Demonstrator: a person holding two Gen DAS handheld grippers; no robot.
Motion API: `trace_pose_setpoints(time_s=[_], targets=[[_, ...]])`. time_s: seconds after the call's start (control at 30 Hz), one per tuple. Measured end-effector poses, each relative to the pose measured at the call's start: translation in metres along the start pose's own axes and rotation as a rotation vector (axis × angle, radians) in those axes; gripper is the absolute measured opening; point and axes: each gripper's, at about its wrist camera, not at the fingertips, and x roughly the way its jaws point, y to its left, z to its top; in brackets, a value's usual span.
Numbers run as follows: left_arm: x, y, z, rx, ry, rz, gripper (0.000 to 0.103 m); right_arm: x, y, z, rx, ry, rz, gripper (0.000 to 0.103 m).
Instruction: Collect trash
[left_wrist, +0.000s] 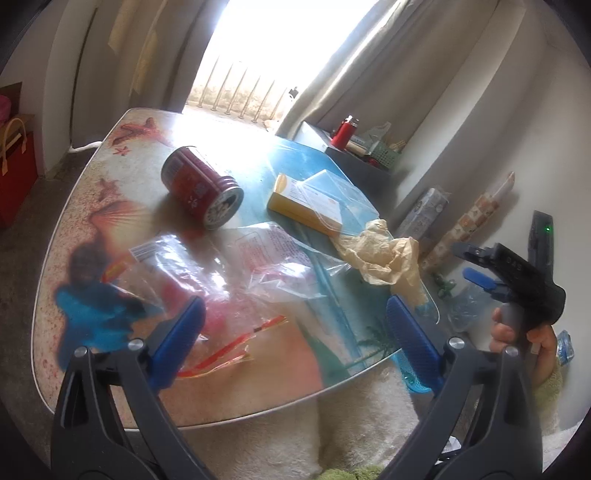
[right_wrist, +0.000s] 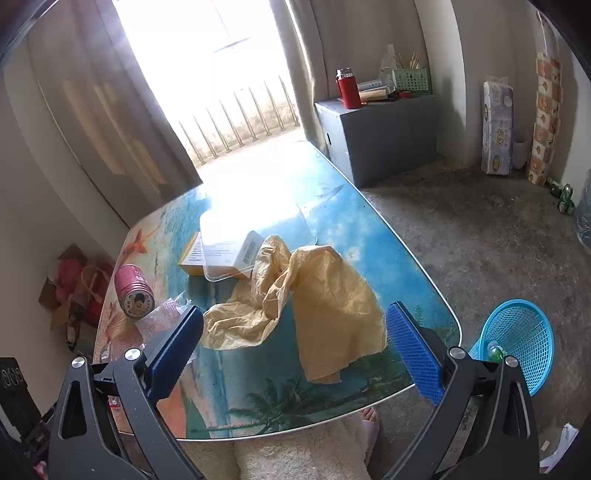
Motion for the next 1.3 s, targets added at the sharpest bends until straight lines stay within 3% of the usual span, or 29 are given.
trace_pose_setpoints(time_s=[0.13,0.33,0.43,0.5,0.57,0.73,0.83,0.93,1.0,1.03,1.1,1.2,1.3], targets=[[0.013,-0.020,0.007,0.077,0.000,-0.060,0.094,0.015,-0.014,-0.001,0.026,0.031,-0.001,0.084],[0.051,-0.056,0.015,0.190,0.088,-0.168,0.094,0.038,-0.035,-0.008,0.038,0.077,-0.004,0.062],[0.073,-0.085,0.012,0.339,0.120,-0.166,0.090,0.051,-0.037,-0.010,0.011,0.100,0.024,0.057],[0.092,-0.107,0.007,0.476,0.161,-0.114,0.075,0.059,-0.039,-0.008,0.002,0.113,0.048,0.055],[0.109,-0.125,0.000,0.596,0.175,-0.044,0.068,0.065,-0.041,-0.006,-0.009,0.115,0.067,0.053],[0.144,-0.153,-0.010,0.804,0.158,0.104,0.064,0.079,-0.048,-0.003,-0.030,0.131,0.112,0.046],[0.168,-0.161,-0.018,0.906,0.208,0.188,0.059,0.087,-0.053,-0.005,-0.032,0.148,0.133,0.036],[0.187,-0.165,-0.027,0.999,0.253,0.280,0.042,0.091,-0.058,-0.009,-0.021,0.159,0.157,0.025],[0.193,-0.165,-0.026,0.991,0.270,0.302,0.022,0.093,-0.061,-0.014,-0.021,0.166,0.159,0.015],[0.195,-0.165,-0.023,0.969,0.278,0.304,0.017,0.095,-0.062,-0.017,-0.020,0.168,0.153,0.007],[0.195,-0.164,-0.017,0.934,0.284,0.303,0.001,0.094,-0.064,-0.020,-0.016,0.163,0.146,0.004],[0.182,-0.168,-0.006,0.902,0.257,0.266,0.000,0.082,-0.071,-0.019,0.004,0.120,0.146,0.003],[0.160,-0.172,0.015,0.786,0.255,0.154,0.000,0.065,-0.081,-0.015,0.033,0.071,0.153,0.002]])
